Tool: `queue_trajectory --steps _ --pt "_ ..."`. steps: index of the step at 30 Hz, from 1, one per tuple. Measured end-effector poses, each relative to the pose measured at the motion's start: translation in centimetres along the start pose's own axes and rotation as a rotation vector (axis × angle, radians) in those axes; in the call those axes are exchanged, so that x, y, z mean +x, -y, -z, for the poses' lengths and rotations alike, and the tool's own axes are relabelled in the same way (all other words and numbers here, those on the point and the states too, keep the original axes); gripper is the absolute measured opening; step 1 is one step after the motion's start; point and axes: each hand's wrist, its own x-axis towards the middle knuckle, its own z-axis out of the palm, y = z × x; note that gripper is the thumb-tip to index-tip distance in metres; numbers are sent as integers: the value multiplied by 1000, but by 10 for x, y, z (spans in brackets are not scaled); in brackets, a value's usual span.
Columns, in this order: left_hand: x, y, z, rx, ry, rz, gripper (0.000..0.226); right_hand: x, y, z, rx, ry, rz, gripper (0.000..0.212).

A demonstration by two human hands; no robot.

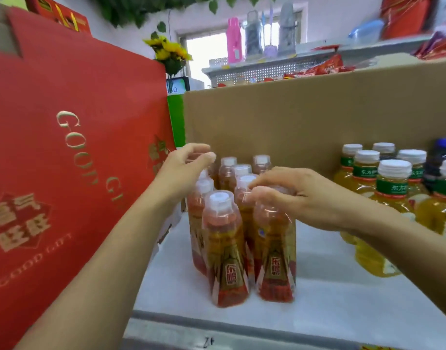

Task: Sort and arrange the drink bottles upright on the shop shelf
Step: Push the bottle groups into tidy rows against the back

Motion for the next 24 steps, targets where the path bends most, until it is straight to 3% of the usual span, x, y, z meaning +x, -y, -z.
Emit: queue_trajectory --steps 4,7,10,14,16,19,24 --pt "49 9 16 272 246 83 31 37 -24 23 7 -117 -45 24" --pt "62 18 26 530 429 183 43 73 -42 32 -38 23 -120 25" --pt "75 27 29 549 406 186 44 107 -50 28 -39 95 -143 28" --pt "104 37 25 545 289 48 58 146 -67 27 -222 107 -247 43" --pt "122 46 18 551 314 49 65 158 -78 27 -337 194 -337 51" --pt "148 61 6 585 412 170 71 165 -90 22 -309 281 -418 58" --pt "169 75 -5 625 537 149 66 165 -97 8 -406 176 -408 49"
